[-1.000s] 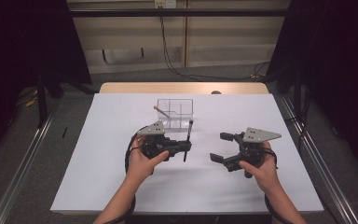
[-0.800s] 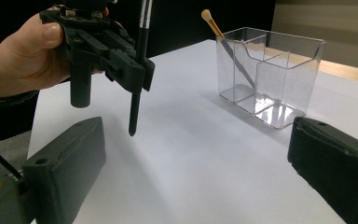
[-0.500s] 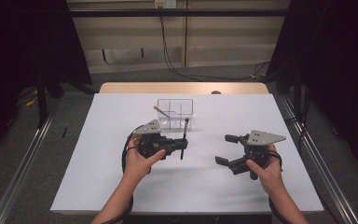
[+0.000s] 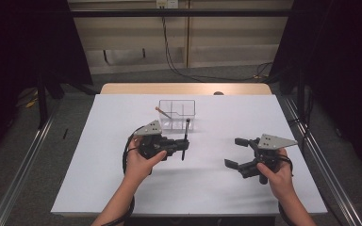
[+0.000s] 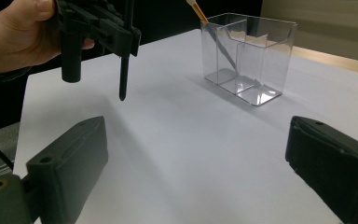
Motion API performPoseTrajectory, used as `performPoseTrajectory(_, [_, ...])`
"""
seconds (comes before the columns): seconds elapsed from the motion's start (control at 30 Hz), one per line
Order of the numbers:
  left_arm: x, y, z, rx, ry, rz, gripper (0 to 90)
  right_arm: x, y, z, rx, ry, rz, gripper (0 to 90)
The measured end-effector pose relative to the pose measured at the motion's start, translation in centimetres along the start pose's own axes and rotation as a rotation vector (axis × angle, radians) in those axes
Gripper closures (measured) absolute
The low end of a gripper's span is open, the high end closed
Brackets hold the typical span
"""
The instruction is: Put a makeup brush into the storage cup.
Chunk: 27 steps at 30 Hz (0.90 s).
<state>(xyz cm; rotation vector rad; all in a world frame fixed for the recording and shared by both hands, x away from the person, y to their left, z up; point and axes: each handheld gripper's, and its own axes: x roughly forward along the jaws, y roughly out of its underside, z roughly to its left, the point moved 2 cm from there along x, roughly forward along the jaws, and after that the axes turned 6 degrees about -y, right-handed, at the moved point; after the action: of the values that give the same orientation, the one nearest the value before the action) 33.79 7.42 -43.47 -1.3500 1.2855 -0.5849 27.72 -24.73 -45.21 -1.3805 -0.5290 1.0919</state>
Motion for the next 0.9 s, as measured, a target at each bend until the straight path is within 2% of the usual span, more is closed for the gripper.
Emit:
performPoseTrajectory(0.3, [-0.1,-0.2,0.1,-0.003,-0.007,-0.013,84.0,-1.4,0.6,-0.5,0.014,0.045,-0.004,6.3])
performPoseTrajectory(0.47, [-0.3,-0.3,0.2,0.001,-0.016,-0.026,84.0,-2.0,0.9,-0.6,0.023,0.073,0.016,6.2])
performPoseTrajectory(0.9, [-0.7,-0.6,0.8,0.001,-0.029,-0.050,84.0,-3.4,1.5,-0.5,0.027,0.102,0.013,6.4])
